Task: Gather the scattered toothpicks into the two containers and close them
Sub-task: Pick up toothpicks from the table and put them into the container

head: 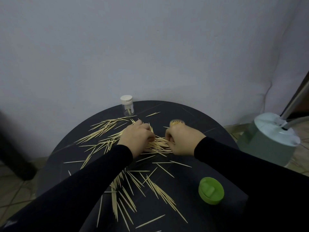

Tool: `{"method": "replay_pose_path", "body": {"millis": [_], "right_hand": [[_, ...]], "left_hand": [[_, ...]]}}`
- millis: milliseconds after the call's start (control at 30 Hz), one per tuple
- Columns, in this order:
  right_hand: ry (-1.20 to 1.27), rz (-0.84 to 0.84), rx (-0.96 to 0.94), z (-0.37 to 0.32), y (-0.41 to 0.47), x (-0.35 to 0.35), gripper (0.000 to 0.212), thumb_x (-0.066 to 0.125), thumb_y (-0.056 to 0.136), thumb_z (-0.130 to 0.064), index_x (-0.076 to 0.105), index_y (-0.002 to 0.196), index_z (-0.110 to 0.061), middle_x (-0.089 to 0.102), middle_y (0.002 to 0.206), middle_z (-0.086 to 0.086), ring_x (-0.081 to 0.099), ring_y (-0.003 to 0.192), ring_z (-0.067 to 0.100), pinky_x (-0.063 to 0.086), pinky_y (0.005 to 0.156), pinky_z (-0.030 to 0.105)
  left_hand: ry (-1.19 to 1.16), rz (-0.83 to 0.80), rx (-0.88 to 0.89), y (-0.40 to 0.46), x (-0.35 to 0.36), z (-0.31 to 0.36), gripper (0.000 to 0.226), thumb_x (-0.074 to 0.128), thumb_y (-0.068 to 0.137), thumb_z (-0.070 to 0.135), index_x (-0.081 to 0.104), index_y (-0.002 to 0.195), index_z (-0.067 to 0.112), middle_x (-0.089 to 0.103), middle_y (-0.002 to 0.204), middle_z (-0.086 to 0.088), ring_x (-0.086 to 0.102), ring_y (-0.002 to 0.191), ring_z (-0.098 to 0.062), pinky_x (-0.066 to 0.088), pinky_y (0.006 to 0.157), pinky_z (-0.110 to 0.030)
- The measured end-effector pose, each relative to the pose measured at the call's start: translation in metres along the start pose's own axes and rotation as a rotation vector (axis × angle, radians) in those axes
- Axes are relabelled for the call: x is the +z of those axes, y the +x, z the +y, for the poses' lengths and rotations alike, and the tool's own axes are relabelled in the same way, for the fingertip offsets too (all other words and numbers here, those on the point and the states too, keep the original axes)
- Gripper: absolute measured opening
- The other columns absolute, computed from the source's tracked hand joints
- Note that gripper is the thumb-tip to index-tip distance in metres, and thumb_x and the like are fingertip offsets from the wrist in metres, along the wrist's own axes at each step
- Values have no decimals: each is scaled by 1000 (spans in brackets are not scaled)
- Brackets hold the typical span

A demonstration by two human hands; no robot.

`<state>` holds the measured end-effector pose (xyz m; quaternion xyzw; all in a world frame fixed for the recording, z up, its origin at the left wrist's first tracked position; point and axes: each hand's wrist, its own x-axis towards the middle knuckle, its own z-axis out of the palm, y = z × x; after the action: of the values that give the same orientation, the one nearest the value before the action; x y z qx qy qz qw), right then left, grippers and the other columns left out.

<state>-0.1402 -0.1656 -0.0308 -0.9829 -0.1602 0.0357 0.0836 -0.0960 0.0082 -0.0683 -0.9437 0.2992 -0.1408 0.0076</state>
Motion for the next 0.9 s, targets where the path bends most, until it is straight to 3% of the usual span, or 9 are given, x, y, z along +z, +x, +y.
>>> {"method": "replay_pose_path", "body": {"millis": [200, 367, 467, 600, 700, 800, 900], "right_hand": [[468, 289, 56, 6, -2, -6, 11, 55, 96, -14, 59, 104, -19, 53, 103, -6, 54, 91, 8, 44, 78, 19], [701, 485, 122, 21, 7, -1, 10, 56, 95, -16, 61, 103, -21, 60, 102, -7, 55, 91, 4, 43, 75, 16], [808, 547, 155, 29, 12, 1, 10, 58, 95, -17, 63, 102, -22, 62, 95, -8, 57, 85, 2, 44, 67, 9], [894, 612, 197, 40, 19, 4, 12, 59, 94, -17, 64, 105, -20, 63, 91, -10, 60, 86, 1, 46, 68, 10], [903, 593, 229, 47, 24, 10, 14, 61, 93, -18, 64, 107, -19, 64, 93, -7, 62, 89, 7, 48, 70, 14], [833, 557, 235, 51, 25, 15, 15, 62, 92, -22, 65, 106, -20, 63, 92, -10, 58, 84, 2, 43, 64, 11], [764, 533, 240, 55, 24, 18, 15, 63, 91, -24, 66, 105, -21, 61, 99, -10, 54, 87, 1, 41, 67, 11]], "left_hand": [[-223, 120, -169, 4, -2, 6, 18, 53, 95, 35, 65, 107, 30, 59, 101, 12, 41, 89, -5, 35, 76, -21], [-323, -26, -185, 9, -6, 6, 17, 56, 93, 35, 65, 107, 30, 63, 103, 12, 50, 100, -8, 42, 88, -26], [-457, -72, -226, 12, -10, 8, 14, 59, 92, 32, 67, 103, 28, 63, 98, 12, 54, 96, -6, 46, 90, -27], [-758, 134, -324, 21, -19, 12, 7, 61, 92, 27, 66, 96, 27, 63, 88, 13, 56, 83, -2, 42, 71, -12], [-942, 272, -371, 30, -26, 18, 11, 62, 91, 27, 69, 99, 23, 66, 92, 8, 59, 88, -5, 46, 77, -17], [-1034, 290, -376, 37, -25, 29, 16, 62, 91, 27, 69, 104, 22, 67, 95, 8, 59, 90, -3, 45, 77, -17], [-1057, 295, -366, 42, -19, 39, 17, 61, 91, 27, 69, 105, 22, 66, 92, 11, 58, 85, 3, 41, 68, -8]]}}
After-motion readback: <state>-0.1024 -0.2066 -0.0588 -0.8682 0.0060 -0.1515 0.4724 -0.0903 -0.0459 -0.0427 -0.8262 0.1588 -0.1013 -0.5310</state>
